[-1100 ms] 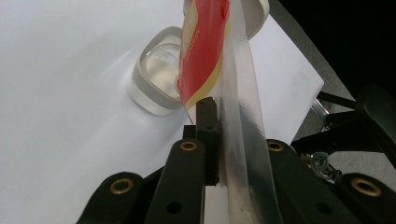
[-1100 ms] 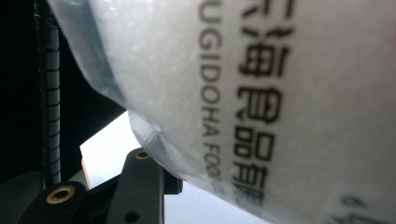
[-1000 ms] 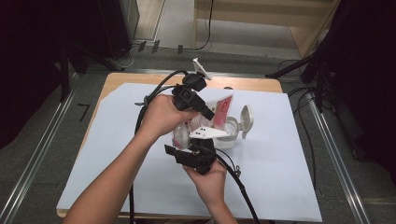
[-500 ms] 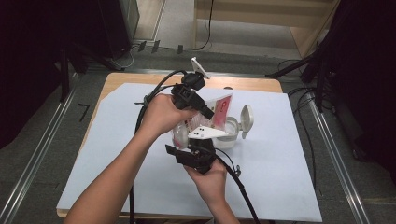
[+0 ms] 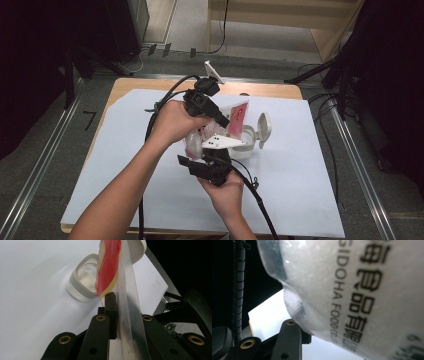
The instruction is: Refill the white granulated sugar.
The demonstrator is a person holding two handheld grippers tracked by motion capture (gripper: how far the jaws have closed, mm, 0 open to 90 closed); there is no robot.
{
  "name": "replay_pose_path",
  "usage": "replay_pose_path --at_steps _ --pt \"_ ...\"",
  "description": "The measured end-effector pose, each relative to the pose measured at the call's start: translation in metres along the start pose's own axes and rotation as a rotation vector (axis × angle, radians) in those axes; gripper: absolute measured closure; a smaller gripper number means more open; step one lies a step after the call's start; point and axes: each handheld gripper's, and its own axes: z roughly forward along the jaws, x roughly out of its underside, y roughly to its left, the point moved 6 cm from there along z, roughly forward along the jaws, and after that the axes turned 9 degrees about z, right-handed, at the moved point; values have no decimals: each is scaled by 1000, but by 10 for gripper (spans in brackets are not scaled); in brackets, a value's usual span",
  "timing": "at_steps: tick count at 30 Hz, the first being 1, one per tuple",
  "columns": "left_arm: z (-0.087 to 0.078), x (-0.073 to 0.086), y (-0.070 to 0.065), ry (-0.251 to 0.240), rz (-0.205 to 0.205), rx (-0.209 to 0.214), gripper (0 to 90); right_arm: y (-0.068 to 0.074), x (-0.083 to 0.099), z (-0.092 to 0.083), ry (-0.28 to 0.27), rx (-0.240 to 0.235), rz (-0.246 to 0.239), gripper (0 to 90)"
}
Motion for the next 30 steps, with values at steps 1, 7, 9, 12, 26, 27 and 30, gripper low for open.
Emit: replay_pose_path --at_steps 1,7,9,12,26,27,30 --pt "0 0 0 0 0 0 856 0 0 0 0 0 0 642" --pt "-2 1 0 1 -7 -5 865 2 -2 0 -1 -7 1 643" --pt "-2 1 1 3 -5 -6 869 3 -1 0 0 3 -5 643" --pt "-1 0 1 10 -6 -4 872 3 -1 -1 3 3 -4 644" --pt "-1 -3 1 10 -4 -12 884 3 -3 -3 4 10 -10 649" --pt "-1 -3 1 8 -9 -9 884 3 -3 -4 5 12 -7 649" --pt "-2 -4 2 7 -3 -11 884 4 -5 -4 11 7 -6 648"
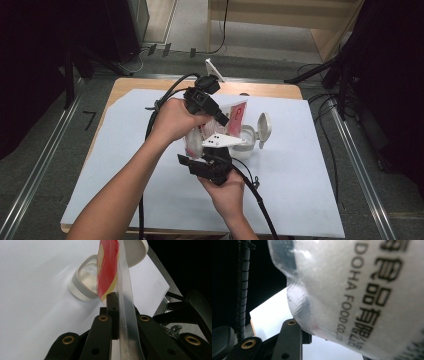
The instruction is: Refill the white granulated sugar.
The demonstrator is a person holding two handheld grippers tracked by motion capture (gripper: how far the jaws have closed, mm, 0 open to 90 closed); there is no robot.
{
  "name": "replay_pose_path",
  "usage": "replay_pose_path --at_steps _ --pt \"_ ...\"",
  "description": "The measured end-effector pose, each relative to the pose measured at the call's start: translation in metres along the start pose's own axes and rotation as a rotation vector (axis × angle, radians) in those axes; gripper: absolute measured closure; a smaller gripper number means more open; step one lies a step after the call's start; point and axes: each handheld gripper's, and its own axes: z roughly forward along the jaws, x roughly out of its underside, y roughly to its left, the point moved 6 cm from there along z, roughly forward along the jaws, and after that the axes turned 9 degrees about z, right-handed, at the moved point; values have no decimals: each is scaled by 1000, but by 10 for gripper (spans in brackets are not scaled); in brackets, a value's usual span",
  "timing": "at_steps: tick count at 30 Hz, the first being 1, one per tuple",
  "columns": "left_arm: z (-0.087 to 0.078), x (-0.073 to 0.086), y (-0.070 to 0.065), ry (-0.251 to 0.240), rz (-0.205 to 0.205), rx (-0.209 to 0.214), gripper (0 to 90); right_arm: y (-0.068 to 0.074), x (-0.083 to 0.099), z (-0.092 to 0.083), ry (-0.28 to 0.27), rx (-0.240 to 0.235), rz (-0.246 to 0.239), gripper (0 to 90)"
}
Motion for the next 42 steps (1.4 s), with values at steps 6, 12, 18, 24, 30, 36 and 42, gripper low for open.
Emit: replay_pose_path --at_steps 6,12,18,24,30,36,42 --pt "0 0 1 3 -7 -3 880 0 -1 1 4 -2 2 649" --pt "-1 -1 1 -7 -2 -5 880 -1 -1 0 7 0 0 649" --pt "-1 -2 2 -15 -1 -12 879 -3 -2 1 2 -1 -7 649" --pt "-1 -2 3 -17 -3 -14 877 -4 -3 2 1 -2 -15 649" --pt "-1 -2 2 -20 0 -10 877 -4 -2 3 1 5 -21 642" --pt "-1 -2 3 -18 -2 -16 876 -4 -2 4 -1 5 -20 641" --pt "-1 -2 4 -22 0 -16 874 -5 -2 4 1 -1 -6 641"
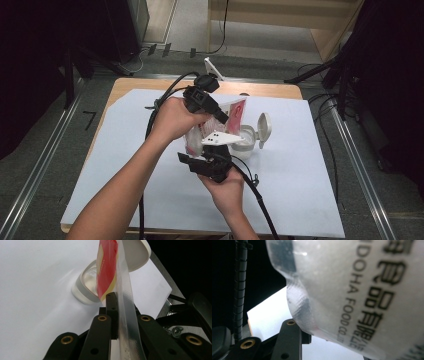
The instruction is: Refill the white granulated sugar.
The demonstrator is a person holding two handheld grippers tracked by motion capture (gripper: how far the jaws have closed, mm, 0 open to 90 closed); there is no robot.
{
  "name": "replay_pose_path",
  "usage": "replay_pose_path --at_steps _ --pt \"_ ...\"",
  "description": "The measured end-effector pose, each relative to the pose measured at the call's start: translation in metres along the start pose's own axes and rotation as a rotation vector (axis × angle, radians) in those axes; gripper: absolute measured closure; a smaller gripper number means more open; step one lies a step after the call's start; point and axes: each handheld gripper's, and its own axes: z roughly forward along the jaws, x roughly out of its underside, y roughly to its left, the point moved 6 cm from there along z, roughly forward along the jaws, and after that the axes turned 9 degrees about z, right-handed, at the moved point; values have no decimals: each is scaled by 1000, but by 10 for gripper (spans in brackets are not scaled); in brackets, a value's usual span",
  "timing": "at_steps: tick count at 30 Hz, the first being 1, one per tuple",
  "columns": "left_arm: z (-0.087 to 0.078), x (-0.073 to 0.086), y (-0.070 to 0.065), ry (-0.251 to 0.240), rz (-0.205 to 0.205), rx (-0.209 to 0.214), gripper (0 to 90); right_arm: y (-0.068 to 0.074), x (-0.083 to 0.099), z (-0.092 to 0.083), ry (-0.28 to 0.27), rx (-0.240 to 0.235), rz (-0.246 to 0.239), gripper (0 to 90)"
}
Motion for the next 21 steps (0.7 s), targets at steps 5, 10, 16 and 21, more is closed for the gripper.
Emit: replay_pose_path --at_steps 5,10,16,21 --pt "0 0 -1 -4 0 4 873 0 0 -1 -3 -2 8 639" --pt "1 -1 0 0 2 3 873 0 0 -1 -1 1 9 638" --pt "0 -2 1 -8 -7 1 869 -2 -3 -1 -12 -31 42 648" --pt "0 -2 1 1 -2 -4 869 0 -4 0 -15 -31 41 646"
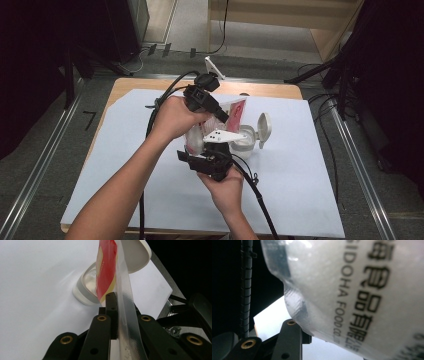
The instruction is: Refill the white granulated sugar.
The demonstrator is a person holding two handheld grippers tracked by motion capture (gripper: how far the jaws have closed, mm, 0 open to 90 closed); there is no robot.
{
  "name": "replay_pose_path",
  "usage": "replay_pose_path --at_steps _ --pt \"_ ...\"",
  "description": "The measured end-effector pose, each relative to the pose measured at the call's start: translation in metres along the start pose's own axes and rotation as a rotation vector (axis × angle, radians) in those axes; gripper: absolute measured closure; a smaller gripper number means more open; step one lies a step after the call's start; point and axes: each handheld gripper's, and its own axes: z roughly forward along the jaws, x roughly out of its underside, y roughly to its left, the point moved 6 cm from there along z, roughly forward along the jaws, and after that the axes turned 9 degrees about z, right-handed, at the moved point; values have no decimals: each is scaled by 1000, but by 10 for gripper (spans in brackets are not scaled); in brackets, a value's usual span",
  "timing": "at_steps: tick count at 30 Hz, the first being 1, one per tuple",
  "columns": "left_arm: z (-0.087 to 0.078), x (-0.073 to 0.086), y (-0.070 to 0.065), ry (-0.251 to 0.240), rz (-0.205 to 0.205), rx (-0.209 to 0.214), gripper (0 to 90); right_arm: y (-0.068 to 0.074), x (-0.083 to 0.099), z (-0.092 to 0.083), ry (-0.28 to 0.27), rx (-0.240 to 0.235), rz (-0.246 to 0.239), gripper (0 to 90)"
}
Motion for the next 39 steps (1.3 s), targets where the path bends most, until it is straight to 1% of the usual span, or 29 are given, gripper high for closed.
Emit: replay_pose_path --at_steps 2,6,7,12,14,17,19,22,23,25,26,28,29,30,31,35,36,39 --pt "0 0 1 -2 -2 5 870 0 0 1 -2 9 -11 642" --pt "0 -1 2 -5 -1 2 870 0 -1 1 -1 13 -17 639" --pt "0 -2 2 -13 1 1 870 -1 -2 2 -4 17 -20 641" --pt "0 -3 1 -13 6 -4 870 -1 -2 2 -7 26 -12 643" --pt "0 -3 0 -13 12 -13 870 -1 -2 2 -9 27 -12 643" --pt "0 -4 -1 -18 8 -13 870 -1 -2 2 -6 28 -15 639" --pt "-1 -6 -1 -13 19 -17 871 0 -3 1 -10 25 -25 602" --pt "0 -7 -2 -14 19 -18 871 0 -3 0 -12 32 -33 619" --pt "0 -9 -3 -6 23 -21 871 0 -4 -1 -15 45 -39 644" --pt "1 -10 -4 -11 20 -22 871 -1 -4 -2 -18 47 -35 648" --pt "1 -11 -4 -6 20 -25 871 -1 -4 -2 -18 47 -35 648" --pt "2 -12 -5 -6 33 -29 871 -3 -5 -3 -27 54 -30 655" --pt "2 -13 -6 -10 30 -26 871 -4 -6 -3 -32 59 -30 657" --pt "2 -13 -6 -10 30 -26 871 -4 -6 -3 -32 59 -30 657" --pt "2 -13 -6 2 33 -31 870 -4 -6 -3 -33 58 -26 657" --pt "2 -13 -6 0 36 -37 870 -4 -6 -3 -34 54 -21 658" --pt "2 -14 -6 -1 37 -41 870 -4 -7 -3 -42 49 -7 658" --pt "2 -14 -6 -3 45 -42 871 -4 -7 -3 -46 49 -8 657"
